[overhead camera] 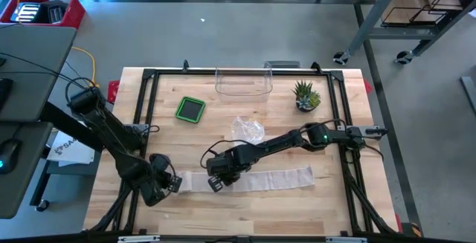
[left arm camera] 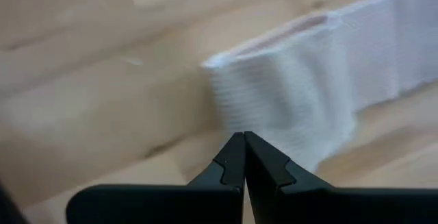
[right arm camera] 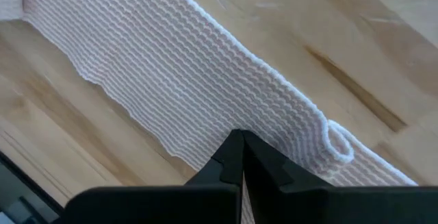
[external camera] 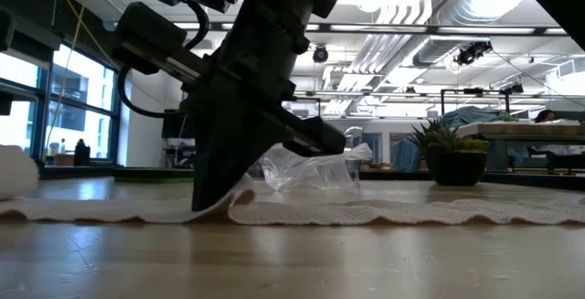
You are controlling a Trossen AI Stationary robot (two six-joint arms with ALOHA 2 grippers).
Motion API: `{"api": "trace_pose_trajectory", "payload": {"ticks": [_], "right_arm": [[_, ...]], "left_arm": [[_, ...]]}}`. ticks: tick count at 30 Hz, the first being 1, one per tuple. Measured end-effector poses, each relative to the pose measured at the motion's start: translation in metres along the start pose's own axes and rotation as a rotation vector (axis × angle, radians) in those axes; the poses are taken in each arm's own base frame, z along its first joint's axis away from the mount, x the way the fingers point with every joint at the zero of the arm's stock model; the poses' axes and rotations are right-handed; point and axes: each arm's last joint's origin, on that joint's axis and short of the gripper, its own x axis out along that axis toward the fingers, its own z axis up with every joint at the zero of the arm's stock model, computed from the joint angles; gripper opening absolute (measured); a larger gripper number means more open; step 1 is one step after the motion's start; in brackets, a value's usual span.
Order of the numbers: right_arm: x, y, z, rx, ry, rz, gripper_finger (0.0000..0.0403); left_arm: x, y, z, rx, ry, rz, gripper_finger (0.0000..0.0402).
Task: Roll bandage
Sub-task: Roll the bandage
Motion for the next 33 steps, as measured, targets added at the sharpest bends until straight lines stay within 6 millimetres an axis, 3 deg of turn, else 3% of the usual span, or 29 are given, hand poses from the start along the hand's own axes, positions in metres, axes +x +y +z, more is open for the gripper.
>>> {"api": "trace_pose_trajectory", "payload": {"ticks": [3,8,13,20,25,33], "right_arm": [[0.0,-0.001,-0.001,-0.003,0.006,-0.011,0.0],[0.0,0.0,0.0,-0.001,-0.002,-0.003,0.0],[0.0,-0.001,0.002,-0.005,-0.01,-0.001,0.0],[-0.001,-0.001,0.004,-0.006,-0.014,0.004,0.0],[0.0,-0.001,0.004,-0.015,-0.016,0.005,0.0],[-0.001,-0.006,0.002,-0.008,0.006,-0.047,0.0]], "left_arm": [[-0.005,0.002,0.003,-0.004,-0.013,-0.007,0.0],[-0.012,-0.01,0.006,-0.047,-0.045,-0.19,0.0],[0.004,-0.037,0.008,0.007,-0.026,-0.292,0.0],[0.026,-0.053,0.033,-0.008,-0.113,-0.245,0.0],[0.033,-0.057,0.047,0.048,-0.079,-0.192,0.0],[0.031,-0.051,0.032,0.142,0.051,-0.151,0.0]]}}
